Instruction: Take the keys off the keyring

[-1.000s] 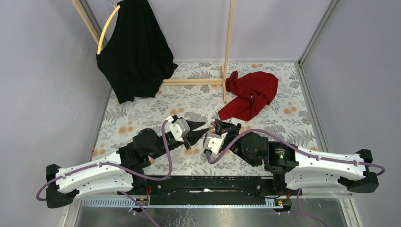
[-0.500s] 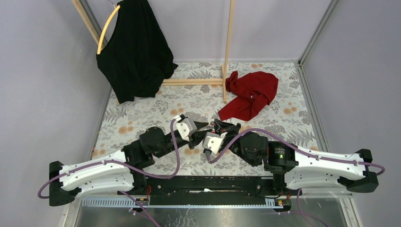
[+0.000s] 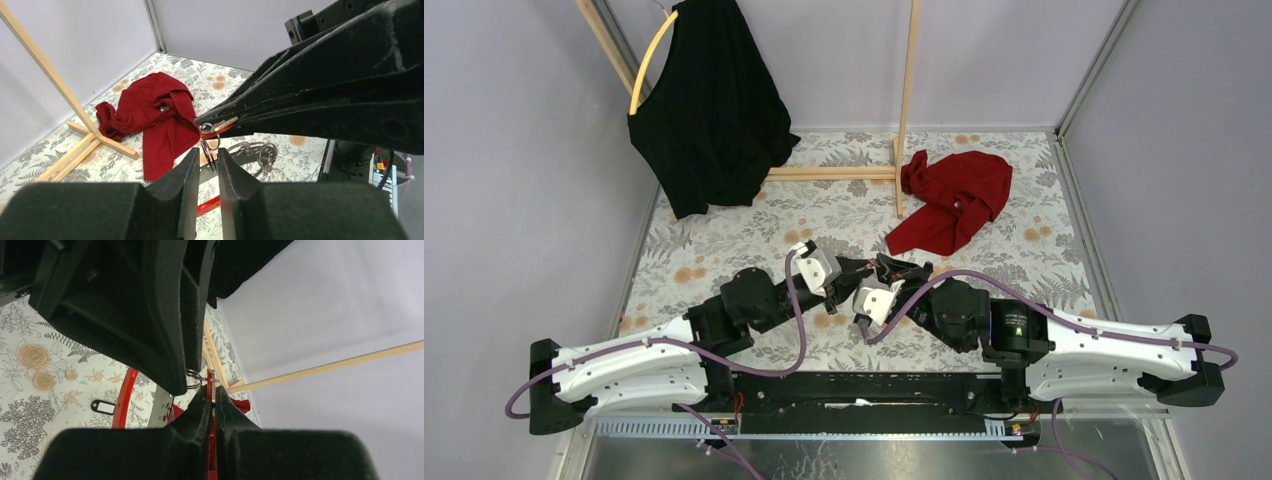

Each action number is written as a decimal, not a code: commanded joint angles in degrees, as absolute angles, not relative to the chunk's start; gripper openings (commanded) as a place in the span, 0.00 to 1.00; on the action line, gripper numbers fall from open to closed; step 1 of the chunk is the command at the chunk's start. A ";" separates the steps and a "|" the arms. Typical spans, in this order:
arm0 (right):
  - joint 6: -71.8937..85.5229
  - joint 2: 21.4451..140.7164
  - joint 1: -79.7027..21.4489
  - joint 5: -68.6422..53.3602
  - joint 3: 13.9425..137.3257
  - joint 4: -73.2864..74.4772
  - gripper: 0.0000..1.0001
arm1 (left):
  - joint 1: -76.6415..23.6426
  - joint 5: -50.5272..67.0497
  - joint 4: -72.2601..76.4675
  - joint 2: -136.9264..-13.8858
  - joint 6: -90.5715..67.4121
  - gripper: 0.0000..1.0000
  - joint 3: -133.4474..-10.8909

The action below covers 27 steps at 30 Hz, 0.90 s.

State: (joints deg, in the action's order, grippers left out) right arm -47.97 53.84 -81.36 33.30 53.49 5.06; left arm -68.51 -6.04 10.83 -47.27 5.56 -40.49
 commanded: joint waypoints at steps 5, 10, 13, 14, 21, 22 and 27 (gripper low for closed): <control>-44.84 53.05 -82.00 35.08 55.27 4.43 0.00 | -68.42 -5.69 15.10 -47.39 5.19 0.00 -40.54; -42.10 51.22 -82.01 37.73 52.80 2.45 0.00 | -68.46 -8.96 15.31 -44.43 1.37 0.00 -37.33; -38.56 50.06 -82.00 38.05 49.09 0.92 0.00 | -68.47 -9.90 19.59 -39.33 -0.61 0.00 -31.63; -37.25 49.86 -82.05 38.33 48.08 0.49 0.00 | -68.47 -10.92 20.70 -37.36 -1.76 0.00 -29.94; -29.09 52.02 -82.13 38.29 47.54 2.03 0.00 | -68.38 -12.96 24.03 -27.70 -6.02 0.00 -23.05; -28.65 52.91 -82.14 37.71 47.89 2.44 0.00 | -68.38 -13.27 25.42 -27.69 -6.27 0.00 -22.34; -30.49 55.04 -82.13 38.03 46.65 0.46 0.00 | -68.39 -13.55 31.39 -30.56 -8.25 0.00 -20.13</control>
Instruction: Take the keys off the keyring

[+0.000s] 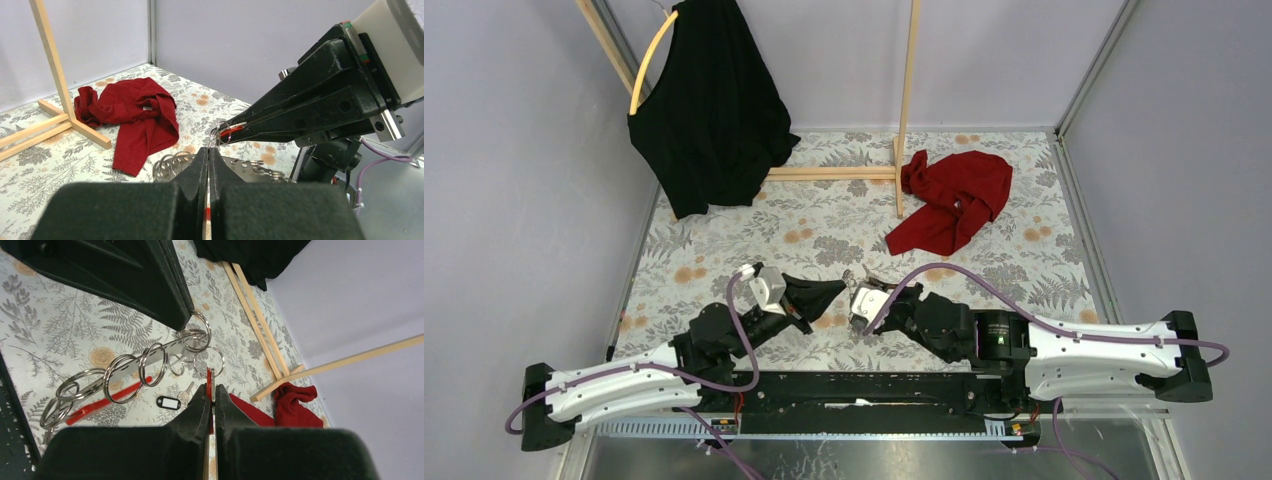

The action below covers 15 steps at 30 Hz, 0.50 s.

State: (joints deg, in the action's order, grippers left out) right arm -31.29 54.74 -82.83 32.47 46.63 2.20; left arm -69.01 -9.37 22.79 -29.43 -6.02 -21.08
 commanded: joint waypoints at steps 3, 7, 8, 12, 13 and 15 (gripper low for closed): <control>-33.38 55.99 -82.09 40.69 47.09 0.44 0.00 | -68.38 -12.59 33.15 -32.12 -8.13 0.00 -19.50; -36.69 56.04 -82.10 41.12 48.97 1.36 0.00 | -68.38 -10.76 34.81 -34.46 -5.52 0.00 -20.05; -37.67 55.99 -82.09 40.98 49.47 1.43 0.00 | -68.38 -10.29 33.28 -35.29 -4.71 0.00 -20.84; -41.25 55.96 -82.09 40.37 51.70 2.05 0.00 | -68.42 -7.86 28.83 -37.81 -1.67 0.22 -24.27; -41.94 55.98 -82.09 40.02 52.28 2.27 0.00 | -68.38 -7.26 27.85 -38.20 -0.62 0.26 -25.06; -42.35 56.01 -82.13 39.26 53.84 3.74 0.00 | -68.38 -5.79 25.97 -38.75 2.67 0.29 -26.78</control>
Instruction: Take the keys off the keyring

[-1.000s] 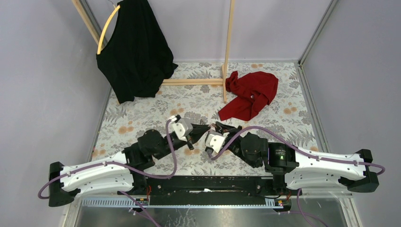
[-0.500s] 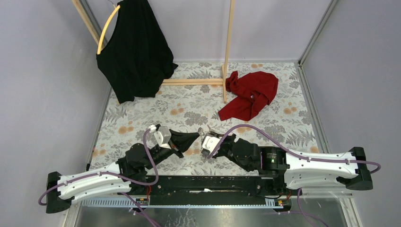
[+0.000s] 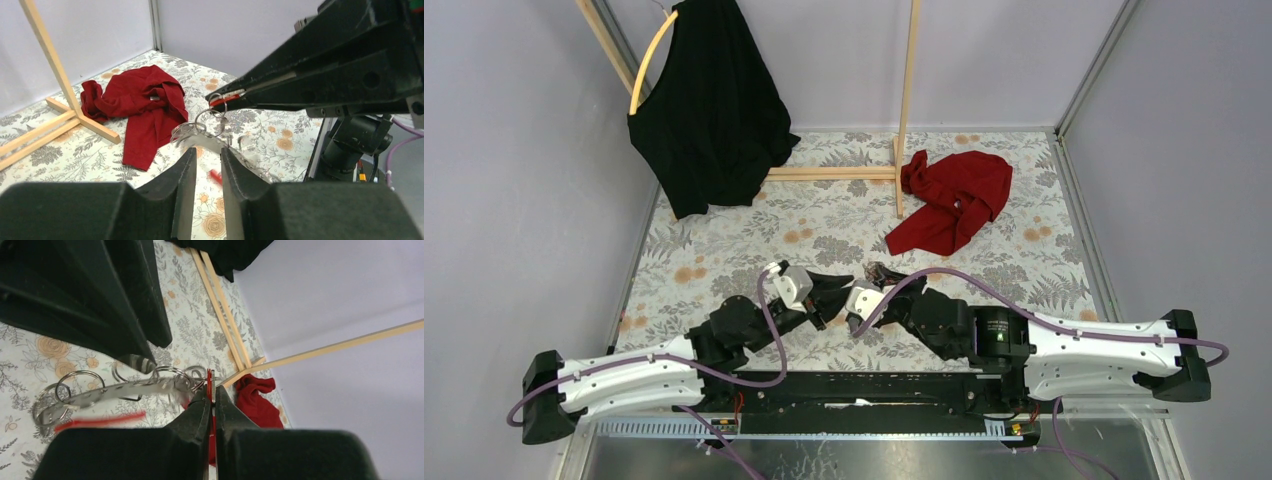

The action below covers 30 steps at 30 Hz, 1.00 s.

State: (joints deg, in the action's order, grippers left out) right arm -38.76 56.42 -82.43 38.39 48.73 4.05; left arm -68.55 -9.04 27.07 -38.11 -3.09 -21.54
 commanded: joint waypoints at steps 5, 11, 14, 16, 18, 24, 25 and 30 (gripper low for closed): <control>-42.01 54.46 -82.09 37.69 55.21 6.27 0.00 | -68.38 -2.73 21.44 -40.95 7.59 0.31 -31.71; -42.80 50.78 -82.13 34.76 54.21 6.95 0.00 | -68.38 -1.57 20.27 -43.16 9.53 0.34 -34.57; -43.13 50.13 -82.09 34.05 54.06 7.32 0.00 | -68.39 -0.29 17.36 -43.34 10.86 0.38 -36.26; -43.39 49.68 -82.09 33.58 53.85 7.38 0.00 | -68.38 1.80 15.62 -43.29 11.49 0.40 -37.10; -43.61 49.22 -82.09 32.88 53.63 7.33 0.00 | -68.38 2.35 14.08 -43.25 11.74 0.41 -38.23; -44.54 48.15 -82.09 31.93 53.19 7.47 0.00 | -68.38 5.94 10.13 -43.56 12.73 0.40 -41.42; -44.61 48.04 -82.09 31.95 53.10 7.47 0.00 | -68.38 6.54 9.03 -43.89 12.70 0.40 -42.48; -44.82 48.05 -82.09 32.31 53.10 7.16 0.00 | -68.37 6.99 3.59 -46.23 12.71 0.38 -46.83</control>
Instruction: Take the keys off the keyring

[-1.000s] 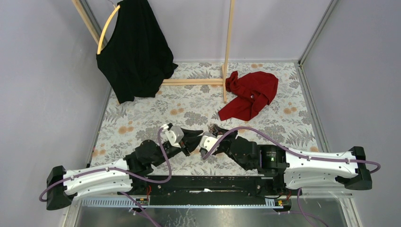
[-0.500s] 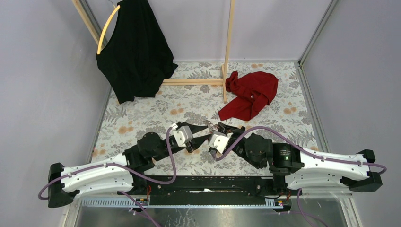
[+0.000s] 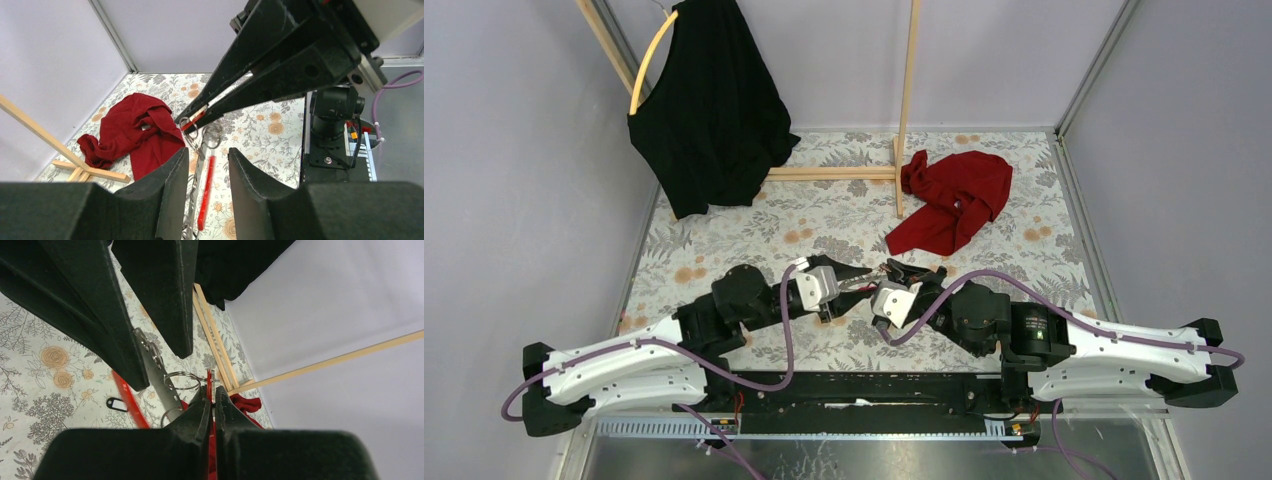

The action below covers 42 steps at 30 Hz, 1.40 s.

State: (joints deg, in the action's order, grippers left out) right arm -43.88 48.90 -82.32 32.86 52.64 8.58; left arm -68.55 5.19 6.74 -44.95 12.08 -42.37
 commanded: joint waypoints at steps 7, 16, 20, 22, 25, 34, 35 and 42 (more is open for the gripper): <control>-44.86 48.81 -82.09 33.19 52.71 6.58 0.00 | -68.39 0.82 3.95 -49.48 11.43 0.31 -48.63; -44.32 48.56 -82.09 32.79 52.56 6.90 0.00 | -68.32 -3.89 6.90 -51.29 10.53 0.27 -48.50; -43.86 48.53 -82.09 32.94 52.32 7.33 0.00 | -68.34 -4.33 8.27 -50.68 9.98 0.27 -47.97; -43.69 48.43 -82.09 33.00 52.22 7.51 0.00 | -68.31 -4.26 8.31 -50.56 9.93 0.28 -47.95; -43.60 48.34 -82.09 33.05 52.21 7.56 0.00 | -68.32 -3.83 8.09 -50.49 9.89 0.27 -47.92; -43.42 48.56 -82.09 33.24 52.56 7.92 0.00 | -68.37 -3.25 8.45 -50.24 9.87 0.10 -47.61; -43.42 48.60 -82.09 33.37 52.56 7.91 0.00 | -68.37 -3.25 8.63 -50.10 9.89 0.05 -47.44; -43.75 47.37 -82.09 36.34 51.91 7.80 0.00 | -68.36 -3.55 9.57 -49.05 9.28 0.00 -46.27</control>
State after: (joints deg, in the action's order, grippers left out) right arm -43.88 48.88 -82.32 33.58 51.83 8.91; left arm -68.55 -3.22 4.86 -50.92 10.09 -46.13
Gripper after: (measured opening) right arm 0.036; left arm 0.011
